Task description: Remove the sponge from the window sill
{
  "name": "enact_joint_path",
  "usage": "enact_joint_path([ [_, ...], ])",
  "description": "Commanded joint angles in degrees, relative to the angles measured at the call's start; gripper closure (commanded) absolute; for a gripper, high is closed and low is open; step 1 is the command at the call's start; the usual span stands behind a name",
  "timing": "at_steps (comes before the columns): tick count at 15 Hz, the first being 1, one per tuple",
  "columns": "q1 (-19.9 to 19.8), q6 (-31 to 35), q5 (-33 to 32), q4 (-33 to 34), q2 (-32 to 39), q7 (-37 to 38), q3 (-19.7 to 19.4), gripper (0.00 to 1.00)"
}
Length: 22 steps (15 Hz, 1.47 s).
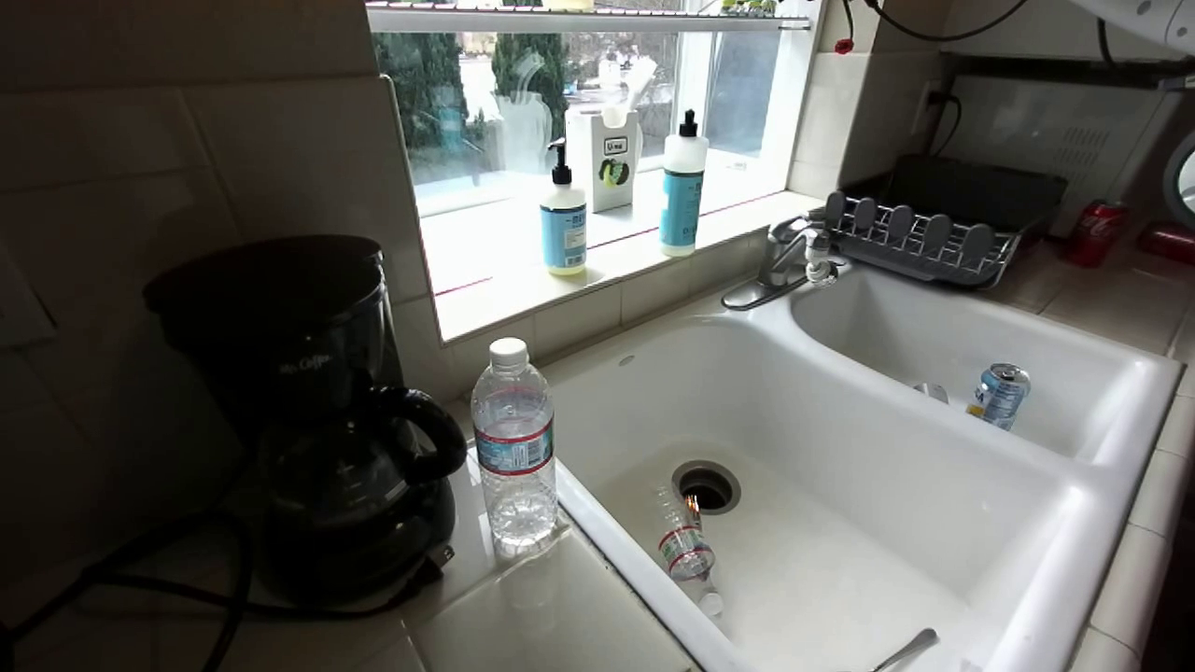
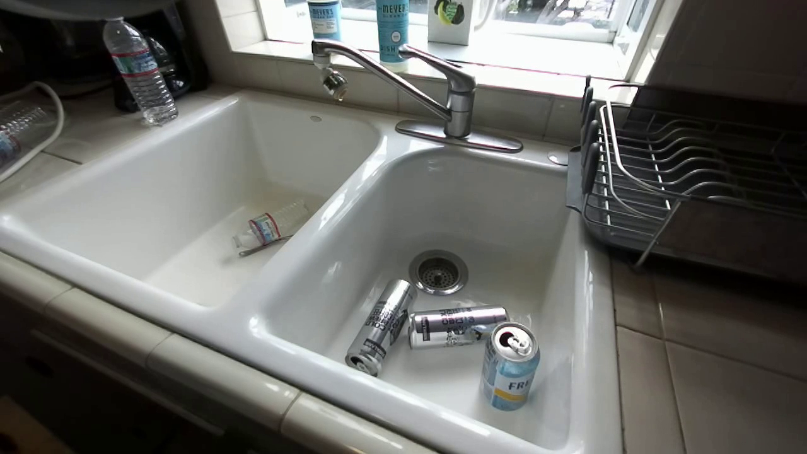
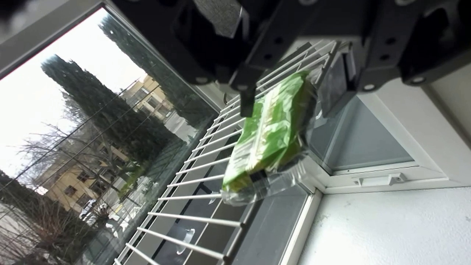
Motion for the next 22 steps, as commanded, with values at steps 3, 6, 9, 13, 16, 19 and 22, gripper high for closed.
enact_joint_path([
  [3,0.3,-3.19,-1.6,-0.95,-5.05,-2.69,0.87,0.03],
  [6,0.74,-8.35,-2.65,-1.17,-8.9,-11.86,1.64,0.0],
  [9,1.01,-12.66,-1.93,-0.86,-12.45,-21.89,3.27,0.0],
  [13,1.06,-16.6,-0.35,-0.74,-16.24,-34.95,6.12,0.0],
  [16,2.2,-16.97,0.91,-0.32,-17.72,-43.18,8.99,0.0],
  [19,5.0,-16.89,1.6,-0.2,-18.55,-49.98,11.65,0.0],
  [22,5.31,-15.16,0.85,-0.07,-18.13,-48.01,10.85,0.0],
])
